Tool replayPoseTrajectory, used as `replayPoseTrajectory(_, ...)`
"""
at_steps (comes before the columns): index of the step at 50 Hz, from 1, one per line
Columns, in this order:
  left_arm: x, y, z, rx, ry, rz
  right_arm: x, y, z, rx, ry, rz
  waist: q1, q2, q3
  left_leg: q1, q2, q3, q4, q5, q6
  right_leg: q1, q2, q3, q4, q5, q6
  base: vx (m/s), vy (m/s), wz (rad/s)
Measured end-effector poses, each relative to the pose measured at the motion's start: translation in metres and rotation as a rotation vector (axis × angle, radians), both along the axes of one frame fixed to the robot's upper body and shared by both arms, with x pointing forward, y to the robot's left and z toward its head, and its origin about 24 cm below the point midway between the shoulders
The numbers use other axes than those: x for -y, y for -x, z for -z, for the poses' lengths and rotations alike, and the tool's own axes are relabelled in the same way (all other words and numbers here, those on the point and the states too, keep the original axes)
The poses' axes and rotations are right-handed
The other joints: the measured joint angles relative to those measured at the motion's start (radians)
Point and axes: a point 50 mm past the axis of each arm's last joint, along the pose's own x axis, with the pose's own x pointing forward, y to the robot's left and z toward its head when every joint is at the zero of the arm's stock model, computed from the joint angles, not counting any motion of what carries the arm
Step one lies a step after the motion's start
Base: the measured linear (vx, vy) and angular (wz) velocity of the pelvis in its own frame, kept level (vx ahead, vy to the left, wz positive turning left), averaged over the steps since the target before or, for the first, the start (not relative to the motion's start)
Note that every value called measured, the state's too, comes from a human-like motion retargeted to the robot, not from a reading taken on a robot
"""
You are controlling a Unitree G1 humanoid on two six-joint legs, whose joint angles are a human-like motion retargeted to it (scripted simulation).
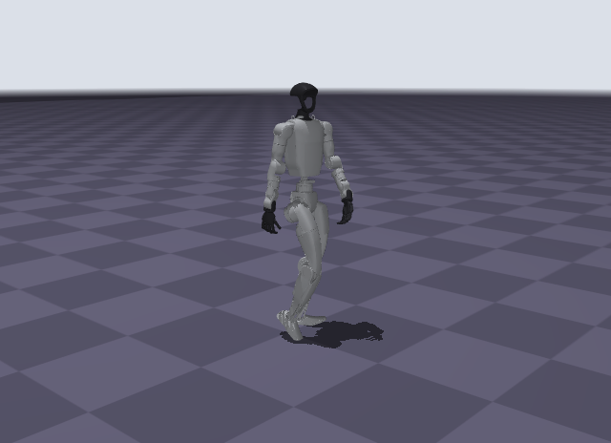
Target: In place motions
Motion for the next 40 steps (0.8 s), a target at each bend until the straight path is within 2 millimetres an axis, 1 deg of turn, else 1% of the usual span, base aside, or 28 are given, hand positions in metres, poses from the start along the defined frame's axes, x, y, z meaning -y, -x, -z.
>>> replayPoseTrajectory(2,0.0,0.023,0.009,-0.077,-0.001,0.001,0.004,-0.011,0.001,0.035,0.014,-0.048,0.037,-0.009,-0.023,-0.004,-0.019,0.015,-0.006,-0.004,-0.005,0.096,0.009,0.025,-0.173,0.024,0.032,0.05,-0.06,-0.42)
replayPoseTrajectory(3,0.001,0.034,0.013,-0.112,0.003,-0.005,0.006,-0.016,0.001,0.05,0.02,-0.068,0.054,-0.017,-0.035,-0.009,-0.032,0.019,-0.007,-0.007,-0.007,0.144,0.008,0.031,-0.272,0.029,0.059,0.01,-0.09,-0.48)
replayPoseTrajectory(5,0.001,0.052,0.019,-0.177,0.014,-0.027,0.008,-0.026,0.001,0.075,0.027,-0.105,0.091,-0.037,-0.048,-0.013,-0.061,0.032,-0.007,-0.014,-0.009,0.234,0.018,0.073,-0.451,-0.061,0.115,-0.03,-0.11,-0.65)
replayPoseTrajectory(6,0.0,0.06,0.021,-0.203,0.019,-0.045,0.009,-0.03,0.001,0.083,0.027,-0.118,0.108,-0.048,-0.049,-0.01,-0.074,0.042,-0.008,-0.017,-0.011,0.266,0.006,0.056,-0.517,-0.095,0.132,-0.05,-0.13,-0.75)
replayPoseTrajectory(8,-0.001,0.072,0.024,-0.248,0.027,-0.081,0.008,-0.037,0.002,0.095,0.023,-0.137,0.131,-0.069,-0.049,-0.004,-0.098,0.051,-0.01,-0.022,-0.017,0.311,0.001,0.043,-0.624,-0.136,0.146,-0.05,-0.18,-0.64)
replayPoseTrajectory(12,-0.004,0.092,0.028,-0.317,0.049,-0.154,0.005,-0.039,0.002,0.094,0.01,-0.164,0.174,-0.08,-0.05,0.001,-0.109,0.077,-0.021,-0.021,-0.038,0.328,-0.014,-0.03,-0.717,-0.125,0.173,-0.06,-0.2,-0.74)
replayPoseTrajectory(13,-0.004,0.096,0.029,-0.331,0.064,-0.175,0.006,-0.037,0.002,0.086,0.012,-0.172,0.188,-0.081,-0.049,0.001,-0.109,0.092,-0.024,-0.02,-0.045,0.326,-0.024,-0.047,-0.722,-0.121,0.189,-0.11,-0.2,-0.89)
replayPoseTrajectory(15,-0.002,0.105,0.03,-0.363,0.11,-0.222,0.008,-0.03,0.001,0.059,0.024,-0.184,0.201,-0.078,-0.047,0.0,-0.105,0.113,-0.031,-0.015,-0.057,0.308,-0.011,-0.012,-0.717,-0.122,0.184,-0.11,-0.21,-0.67)
replayPoseTrajectory(17,-0.003,0.117,0.03,-0.401,0.15,-0.276,0.01,-0.016,0.0,0.01,0.045,-0.182,0.194,-0.065,-0.048,-0.004,-0.091,0.122,-0.037,-0.01,-0.068,0.29,0.001,0.007,-0.695,-0.14,0.17,-0.06,-0.23,-0.26)
replayPoseTrajectory(19,-0.007,0.133,0.032,-0.453,0.158,-0.329,0.013,0.003,-0.003,-0.054,0.069,-0.156,0.176,-0.048,-0.046,-0.006,-0.076,0.118,-0.036,-0.006,-0.075,0.278,0.016,0.008,-0.666,-0.163,0.146,-0.03,-0.26,0.02)
replayPoseTrajectory(20,-0.009,0.143,0.032,-0.484,0.15,-0.352,0.013,0.013,-0.005,-0.088,0.081,-0.132,0.167,-0.04,-0.043,-0.005,-0.067,0.116,-0.033,-0.005,-0.078,0.275,0.027,0.017,-0.65,-0.174,0.133,-0.02,-0.29,0.24)
replayPoseTrajectory(22,-0.021,0.166,0.032,-0.558,0.077,-0.356,0.012,0.027,-0.009,-0.139,0.098,-0.038,0.143,-0.028,-0.024,0.003,-0.044,0.113,-0.006,-0.012,-0.084,0.279,0.042,0.033,-0.621,-0.194,0.118,-0.01,-0.21,0.42)
replayPoseTrajectory(23,-0.029,0.179,0.032,-0.599,0.028,-0.338,0.011,0.031,-0.01,-0.152,0.097,0.023,0.135,-0.029,-0.016,0.006,-0.031,0.124,0.02,-0.018,-0.087,0.286,0.039,0.025,-0.614,-0.2,0.114,-0.02,-0.19,0.37)
replayPoseTrajectory(25,-0.046,0.208,0.028,-0.684,-0.076,-0.267,0.006,0.027,-0.01,-0.142,0.078,0.182,0.144,-0.048,-0.003,-0.017,-0.019,0.138,0.117,-0.007,-0.063,0.304,0.014,0.005,-0.613,-0.204,0.109,-0.04,-0.19,0.19)
replayPoseTrajectory(27,-0.059,0.237,0.023,-0.764,-0.189,-0.185,-0.004,0.004,-0.004,-0.063,0.046,0.334,0.176,-0.092,0.003,-0.125,0.01,0.131,0.355,0.105,0.002,0.306,-0.039,0.026,-0.612,-0.2,0.123,-0.09,-0.18,0.08)
replayPoseTrajectory(28,-0.065,0.25,0.02,-0.796,-0.245,-0.155,-0.01,-0.017,-0.001,0.003,0.025,0.379,0.195,-0.111,0.011,-0.221,0.05,0.109,0.537,0.176,0.043,0.304,-0.065,0.033,-0.61,-0.196,0.134,-0.18,-0.2,-0.17)
replayPoseTrajectory(30,-0.073,0.276,0.013,-0.858,-0.326,-0.119,-0.023,-0.069,0.002,0.144,-0.05,0.373,0.277,-0.12,0.034,-0.466,0.116,0.01,0.919,0.244,0.169,0.292,-0.07,0.065,-0.605,-0.18,0.141,-0.22,-0.23,-0.55)
replayPoseTrajectory(32,-0.071,0.306,0.002,-0.966,-0.312,-0.094,-0.04,-0.131,-0.004,0.255,-0.172,0.267,0.33,-0.102,0.058,-0.667,0.229,-0.03,1.255,0.131,0.177,0.28,-0.039,0.05,-0.592,-0.163,0.121,-0.13,-0.13,-0.49)
replayPoseTrajectory(33,-0.067,0.323,-0.005,-1.041,-0.271,-0.082,-0.051,-0.162,-0.011,0.307,-0.229,0.211,0.378,-0.101,0.083,-0.744,0.29,-0.02,1.375,0.1,0.2,0.283,-0.03,0.062,-0.587,-0.151,0.109,-0.16,-0.1,-1.13)
replayPoseTrajectory(35,-0.055,0.353,-0.02,-1.193,-0.153,-0.056,-0.074,-0.231,-0.036,0.481,-0.331,0.115,0.484,-0.105,0.153,-0.874,0.399,0.01,1.561,0.028,0.223,0.298,-0.019,0.104,-0.565,-0.135,0.083,-0.22,-0.14,-1.81)
replayPoseTrajectory(36,-0.049,0.367,-0.029,-1.267,-0.086,-0.038,-0.086,-0.265,-0.053,0.589,-0.372,0.083,0.541,-0.119,0.193,-0.924,0.422,0.027,1.606,0.013,0.224,0.308,-0.043,0.123,-0.539,-0.138,0.076,-0.17,-0.13,-2.16)
replayPoseTrajectory(37,-0.045,0.381,-0.039,-1.335,-0.024,-0.021,-0.098,-0.297,-0.074,0.697,-0.411,0.051,0.595,-0.135,0.235,-0.972,0.435,0.041,1.64,0.002,0.224,0.315,-0.071,0.145,-0.514,-0.141,0.074,-0.1,-0.11,-2.23)
replayPoseTrajectory(38,-0.043,0.392,-0.048,-1.394,0.028,0.0,-0.109,-0.327,-0.099,0.808,-0.446,0.022,0.645,-0.156,0.28,-1.016,0.428,0.048,1.654,0.002,0.221,0.318,-0.108,0.177,-0.487,-0.144,0.079,-0.09,-0.12,-2.15)
replayPoseTrajectory(40,-0.043,0.406,-0.061,-1.478,0.083,0.039,-0.129,-0.378,-0.157,1.027,-0.517,-0.058,0.747,-0.201,0.376,-1.088,0.407,0.067,1.665,0.005,0.209,0.295,-0.196,0.239,-0.409,-0.157,0.085,-0.09,-0.09,-1.96)
